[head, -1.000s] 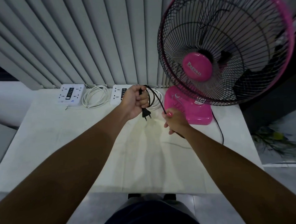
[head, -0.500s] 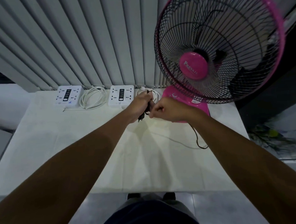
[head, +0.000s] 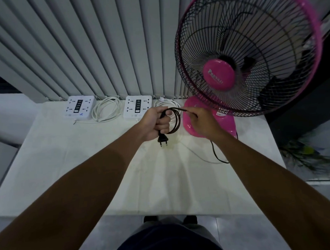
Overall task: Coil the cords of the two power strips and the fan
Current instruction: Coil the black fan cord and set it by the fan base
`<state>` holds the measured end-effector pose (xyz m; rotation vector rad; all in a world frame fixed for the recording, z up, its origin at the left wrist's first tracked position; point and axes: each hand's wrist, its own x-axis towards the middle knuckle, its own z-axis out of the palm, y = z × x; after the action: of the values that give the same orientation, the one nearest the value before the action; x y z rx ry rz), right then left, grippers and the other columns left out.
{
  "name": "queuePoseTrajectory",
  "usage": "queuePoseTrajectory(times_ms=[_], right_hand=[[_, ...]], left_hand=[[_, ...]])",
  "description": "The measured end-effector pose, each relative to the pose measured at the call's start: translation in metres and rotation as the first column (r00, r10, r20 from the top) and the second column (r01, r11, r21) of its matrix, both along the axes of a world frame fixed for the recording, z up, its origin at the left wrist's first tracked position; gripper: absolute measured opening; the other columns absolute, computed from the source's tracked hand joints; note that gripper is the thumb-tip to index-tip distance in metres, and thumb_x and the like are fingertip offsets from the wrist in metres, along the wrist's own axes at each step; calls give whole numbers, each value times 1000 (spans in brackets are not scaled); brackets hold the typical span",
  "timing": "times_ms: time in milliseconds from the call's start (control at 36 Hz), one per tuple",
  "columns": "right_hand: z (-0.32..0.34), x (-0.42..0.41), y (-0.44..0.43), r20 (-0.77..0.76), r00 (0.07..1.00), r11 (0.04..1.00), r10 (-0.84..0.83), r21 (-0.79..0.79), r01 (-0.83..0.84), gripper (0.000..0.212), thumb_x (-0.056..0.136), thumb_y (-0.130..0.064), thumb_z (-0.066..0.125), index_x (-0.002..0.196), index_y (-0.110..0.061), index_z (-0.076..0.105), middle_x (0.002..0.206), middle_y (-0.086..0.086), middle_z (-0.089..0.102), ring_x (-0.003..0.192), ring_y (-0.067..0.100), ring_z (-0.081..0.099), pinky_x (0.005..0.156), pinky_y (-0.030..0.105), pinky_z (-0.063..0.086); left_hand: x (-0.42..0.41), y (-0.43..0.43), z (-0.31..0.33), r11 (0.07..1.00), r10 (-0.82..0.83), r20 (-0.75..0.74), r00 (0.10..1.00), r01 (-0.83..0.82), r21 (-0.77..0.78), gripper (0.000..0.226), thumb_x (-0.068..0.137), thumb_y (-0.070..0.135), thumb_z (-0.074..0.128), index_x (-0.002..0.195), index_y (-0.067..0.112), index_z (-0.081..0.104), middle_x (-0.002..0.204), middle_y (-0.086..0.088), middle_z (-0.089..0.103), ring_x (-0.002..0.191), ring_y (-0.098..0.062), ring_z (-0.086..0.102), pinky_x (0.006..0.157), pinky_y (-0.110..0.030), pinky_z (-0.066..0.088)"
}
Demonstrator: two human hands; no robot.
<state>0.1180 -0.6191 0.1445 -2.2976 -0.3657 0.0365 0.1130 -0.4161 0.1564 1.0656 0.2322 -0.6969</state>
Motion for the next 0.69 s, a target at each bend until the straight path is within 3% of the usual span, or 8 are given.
queuePoseTrajectory(times_ms=[111,194,222,278,361,472,583,694], right_hand=[[-14,-10,4,-90,996,998,21,-49,-25,46,106,-8,40,150,-16,47,92,0,65,65,-14,58,68,14,44],[-20,-14,6,-193,980,979,50,-187,-87,54,105,-10,37,158,-19,29,127,21,64,112,28,66,93,41,51],[-22,-15,7,-226,972,961,66,-248,-123,57,104,-9,37,159,-17,24,132,26,60,111,38,64,94,45,52],[-27,-18,8,-308,946,919,106,-333,-211,67,100,-1,40,161,-10,12,129,31,58,100,42,66,87,49,55],[-31,-25,5,-418,905,912,79,-337,-235,69,100,-2,40,161,-14,12,130,22,61,115,33,62,97,48,52],[-28,-30,4,-407,906,901,117,-341,-269,59,101,-4,41,157,-17,31,120,15,65,108,27,62,87,37,51],[-19,-29,5,-318,928,880,195,-362,-309,36,99,-1,43,131,-4,58,101,18,69,92,32,65,78,46,54],[-12,-25,-2,-216,941,919,260,-244,-310,23,99,-10,49,103,-7,71,86,12,72,76,25,65,71,44,53]], left_hand=[[3,1,-1,988,98,-14,995,-99,-119,31,96,24,32,71,19,50,46,6,16,41,-14,4,43,-27,17],[4,1,-3,965,171,-24,985,-173,-196,28,96,22,31,75,18,48,48,7,14,41,-13,7,48,-28,15],[5,1,-3,954,204,-25,979,-204,-220,29,98,21,30,76,18,49,51,7,13,41,-13,7,49,-28,17],[7,1,-3,925,277,-35,960,-276,-260,31,101,21,31,77,17,50,53,7,15,42,-12,10,50,-26,26],[12,0,-1,881,399,-49,916,-398,-255,36,108,26,29,78,15,47,54,3,29,44,-13,25,59,-28,38],[18,-7,0,923,379,107,919,-384,29,35,110,28,24,92,9,47,57,-5,48,51,-21,48,64,-32,45],[14,-21,-8,896,167,301,939,-272,351,57,111,27,22,101,-17,57,70,-21,68,69,-33,68,69,-31,59],[8,-35,-18,801,-83,376,923,-163,576,56,110,29,24,105,-15,58,86,-23,75,79,-26,69,83,-34,59]])
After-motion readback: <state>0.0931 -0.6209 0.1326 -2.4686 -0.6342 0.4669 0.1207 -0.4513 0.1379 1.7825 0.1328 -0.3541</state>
